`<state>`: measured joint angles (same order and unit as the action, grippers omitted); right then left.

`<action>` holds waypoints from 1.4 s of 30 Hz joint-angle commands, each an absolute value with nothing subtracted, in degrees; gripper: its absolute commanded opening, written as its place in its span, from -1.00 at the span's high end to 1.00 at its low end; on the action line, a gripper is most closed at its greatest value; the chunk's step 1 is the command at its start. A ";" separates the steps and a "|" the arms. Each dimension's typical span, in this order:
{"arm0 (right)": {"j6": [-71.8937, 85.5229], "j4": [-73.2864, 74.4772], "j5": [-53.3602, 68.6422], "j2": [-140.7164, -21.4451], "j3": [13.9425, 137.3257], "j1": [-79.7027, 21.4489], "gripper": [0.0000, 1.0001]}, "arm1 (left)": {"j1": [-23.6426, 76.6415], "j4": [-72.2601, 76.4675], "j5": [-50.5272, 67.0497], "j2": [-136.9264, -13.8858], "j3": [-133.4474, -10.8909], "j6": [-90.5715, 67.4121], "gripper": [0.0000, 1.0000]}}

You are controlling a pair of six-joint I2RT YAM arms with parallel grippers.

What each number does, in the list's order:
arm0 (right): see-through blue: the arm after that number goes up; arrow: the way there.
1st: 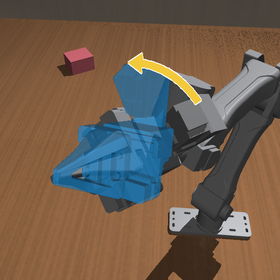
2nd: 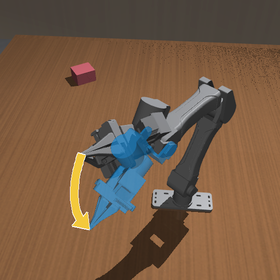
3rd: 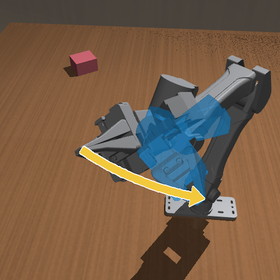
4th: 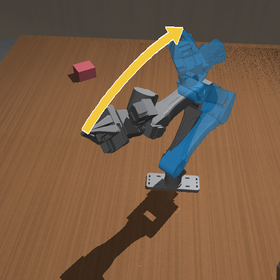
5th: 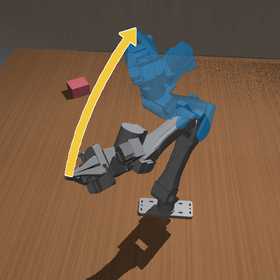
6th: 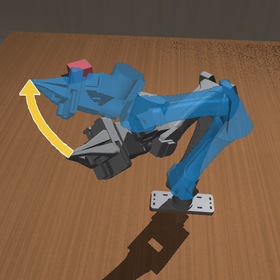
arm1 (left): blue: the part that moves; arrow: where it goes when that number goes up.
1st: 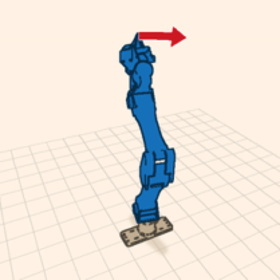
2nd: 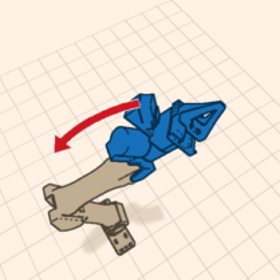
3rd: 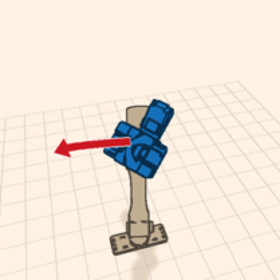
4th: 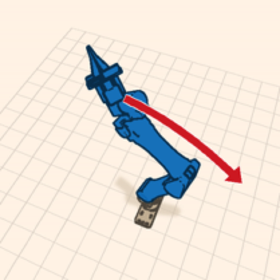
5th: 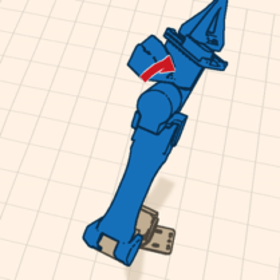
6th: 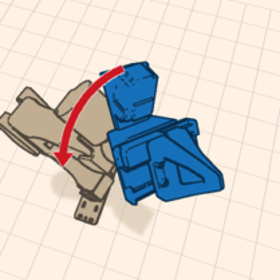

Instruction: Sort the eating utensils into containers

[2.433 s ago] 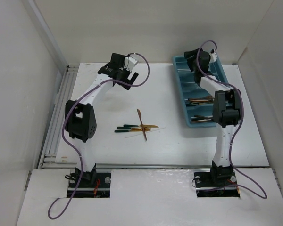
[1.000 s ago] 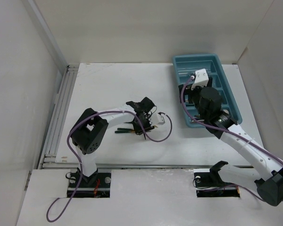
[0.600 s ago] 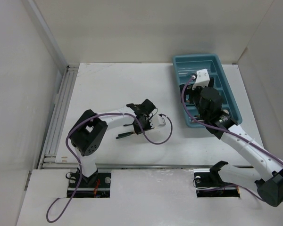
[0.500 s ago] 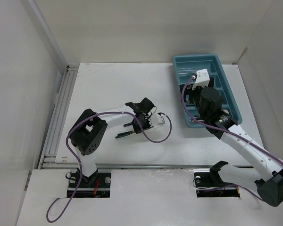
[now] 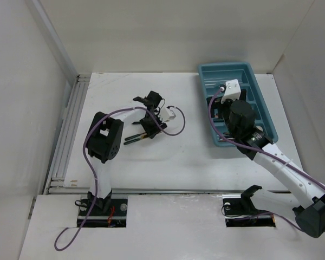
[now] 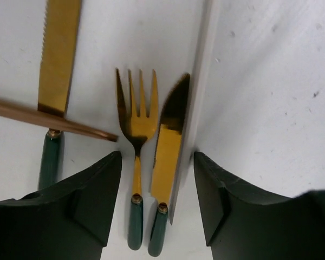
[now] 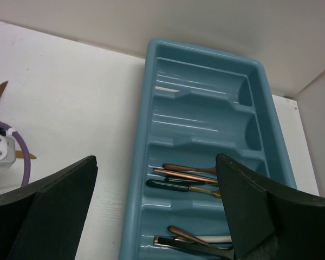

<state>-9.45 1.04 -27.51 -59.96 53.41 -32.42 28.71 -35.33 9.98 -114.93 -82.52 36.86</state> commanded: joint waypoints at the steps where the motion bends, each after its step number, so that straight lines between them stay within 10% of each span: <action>1: -10.37 -0.09 -29.18 -58.71 53.96 -32.61 -0.89 | 26.81 -37.17 7.47 -120.14 -87.00 35.17 -0.05; 14: -10.90 0.97 -29.18 -59.33 53.96 -32.61 -0.89 | 27.85 -36.38 10.97 -108.56 -84.31 27.51 -0.08; 20: -10.90 0.97 -28.13 -60.47 53.96 -32.61 -0.89 | 30.06 -35.25 12.31 -110.20 -78.40 28.65 0.62; 28: -11.51 0.97 -28.65 -58.45 53.36 -32.61 -0.91 | 26.54 -32.27 8.53 -114.54 -87.01 25.04 0.19; 42: -12.04 2.02 -29.88 -57.92 53.44 -32.61 -0.91 | 26.54 -31.98 5.98 -115.29 -86.74 25.32 0.16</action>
